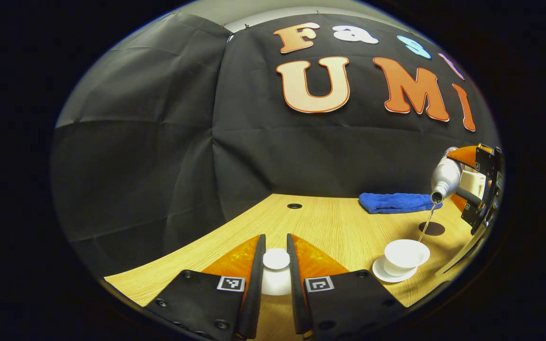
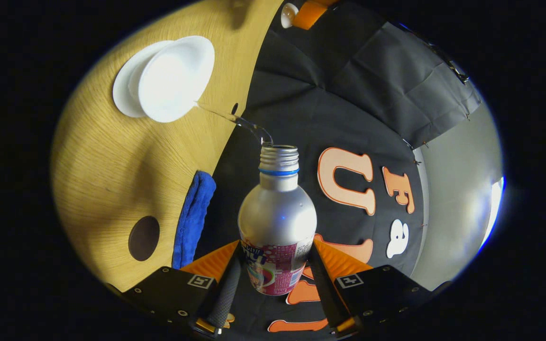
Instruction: Open the teacup lid with one hand, grasp the water bottle and pour water into the teacup with the other hand; after pouring, place the water bottle on the coaster and then close the teacup lid.
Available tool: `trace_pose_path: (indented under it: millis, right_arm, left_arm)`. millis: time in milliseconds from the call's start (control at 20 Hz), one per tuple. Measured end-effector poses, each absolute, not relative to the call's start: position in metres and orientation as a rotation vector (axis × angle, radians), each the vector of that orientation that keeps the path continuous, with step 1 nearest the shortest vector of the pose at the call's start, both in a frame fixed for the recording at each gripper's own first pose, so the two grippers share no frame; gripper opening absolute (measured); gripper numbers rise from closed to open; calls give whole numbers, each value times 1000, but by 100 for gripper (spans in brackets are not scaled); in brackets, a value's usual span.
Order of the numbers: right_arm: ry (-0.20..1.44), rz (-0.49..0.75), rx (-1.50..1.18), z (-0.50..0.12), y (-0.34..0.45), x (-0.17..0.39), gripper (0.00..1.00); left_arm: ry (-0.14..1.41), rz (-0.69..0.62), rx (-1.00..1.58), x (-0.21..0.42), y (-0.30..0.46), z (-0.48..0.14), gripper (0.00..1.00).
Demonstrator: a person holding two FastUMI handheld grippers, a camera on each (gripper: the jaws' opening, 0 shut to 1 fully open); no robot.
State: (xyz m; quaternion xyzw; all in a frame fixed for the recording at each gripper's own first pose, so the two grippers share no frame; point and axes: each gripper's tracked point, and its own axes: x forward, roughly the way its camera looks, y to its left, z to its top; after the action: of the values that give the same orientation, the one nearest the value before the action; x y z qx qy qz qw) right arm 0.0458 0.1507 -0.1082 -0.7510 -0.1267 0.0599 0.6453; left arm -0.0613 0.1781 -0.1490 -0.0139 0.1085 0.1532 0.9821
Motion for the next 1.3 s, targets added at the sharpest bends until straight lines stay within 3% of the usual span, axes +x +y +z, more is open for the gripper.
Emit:
trace_pose_path:
  millis: [750,1300]
  right_arm:
    - [-449,37,-1778,-101,153,47,78]
    - [-474,102,-1843,-102,156,48,78]
  left_arm:
    - [213,306,-29,-63,179,-144,32]
    - [213,294,-29,-63,175,-143,32]
